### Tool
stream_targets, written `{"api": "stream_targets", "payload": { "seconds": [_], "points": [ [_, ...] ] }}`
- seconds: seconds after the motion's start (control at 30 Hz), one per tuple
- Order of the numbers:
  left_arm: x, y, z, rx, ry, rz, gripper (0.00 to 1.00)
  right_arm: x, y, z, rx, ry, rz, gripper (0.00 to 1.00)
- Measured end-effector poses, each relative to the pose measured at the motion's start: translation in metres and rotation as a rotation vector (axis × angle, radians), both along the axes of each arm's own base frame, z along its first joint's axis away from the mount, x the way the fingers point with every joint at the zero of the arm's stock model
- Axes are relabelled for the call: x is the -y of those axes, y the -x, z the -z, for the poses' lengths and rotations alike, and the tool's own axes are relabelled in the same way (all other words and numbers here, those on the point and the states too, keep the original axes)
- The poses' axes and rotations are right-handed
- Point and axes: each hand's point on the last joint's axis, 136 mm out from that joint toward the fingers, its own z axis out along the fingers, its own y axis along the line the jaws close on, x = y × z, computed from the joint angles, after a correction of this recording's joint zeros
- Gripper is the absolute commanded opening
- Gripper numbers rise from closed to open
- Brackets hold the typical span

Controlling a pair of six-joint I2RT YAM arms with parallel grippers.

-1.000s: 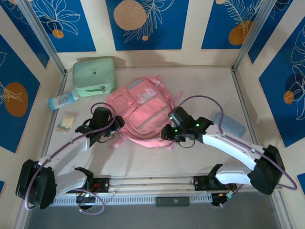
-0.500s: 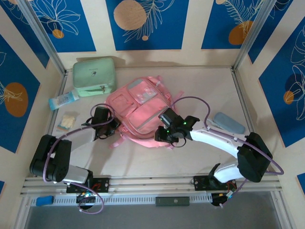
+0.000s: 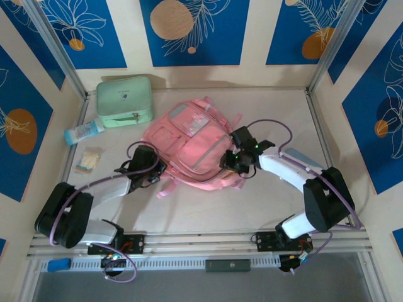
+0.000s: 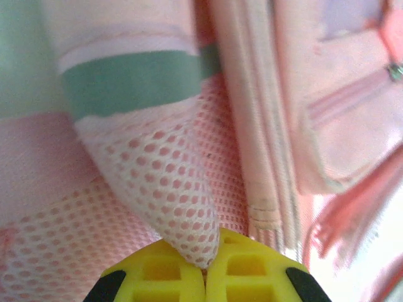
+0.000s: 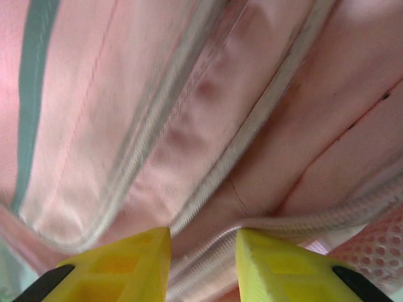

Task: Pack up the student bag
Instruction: Rotate the student bag at the center of the table, then zip the student bag at the center of the table.

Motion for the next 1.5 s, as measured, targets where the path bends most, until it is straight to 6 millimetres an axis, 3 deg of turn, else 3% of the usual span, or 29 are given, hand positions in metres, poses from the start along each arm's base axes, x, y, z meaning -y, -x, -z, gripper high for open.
{"api": "stream_targets", "payload": {
  "seconds": [0.1,0.2,0.3,0.4,0.47,0.57,0.77,0.93,1.13,1.3,1.4,1.5],
  "points": [
    [0.025,0.018,-0.012,0.022,0.013,0.035,0.0,0.012,-0.019,-0.024,0.066,0.055,0.009,0.46],
    [0.041,0.03,-0.013,0.015,0.03,0.048,0.0,0.0,-0.01,-0.054,0.146,0.096,-0.051,0.5],
    [0.049,0.036,-0.01,-0.001,0.039,0.043,0.0,-0.018,0.03,-0.073,0.189,0.131,-0.15,0.51],
    [0.056,0.041,-0.006,-0.013,0.046,0.037,0.0,-0.044,0.077,-0.078,0.212,0.146,-0.263,0.5],
    [0.063,0.044,-0.006,-0.014,0.059,0.038,0.0,-0.062,0.108,-0.066,0.211,0.153,-0.348,0.47],
    [0.071,0.048,-0.009,-0.015,0.084,0.036,0.0,-0.072,0.134,-0.036,0.166,0.18,-0.401,0.4],
    [0.078,0.052,-0.011,-0.009,0.101,0.031,0.0,-0.09,0.11,0.004,0.138,0.157,-0.344,0.39],
    [0.082,0.055,-0.015,-0.001,0.113,0.031,0.0,-0.09,0.069,0.009,0.164,0.109,-0.309,0.39],
    [0.103,0.052,-0.012,0.014,0.155,0.028,0.0,-0.074,0.051,0.011,0.17,0.097,-0.377,0.4],
    [0.117,0.052,-0.007,0.006,0.193,0.034,0.0,-0.067,0.05,0.001,0.23,0.1,-0.391,0.46],
    [0.125,0.055,-0.01,0.002,0.22,0.051,0.0,-0.058,0.065,-0.009,0.273,0.117,-0.367,0.45],
    [0.129,0.056,-0.013,-0.003,0.231,0.061,0.0,-0.064,0.089,-0.01,0.275,0.127,-0.372,0.44]
  ]
}}
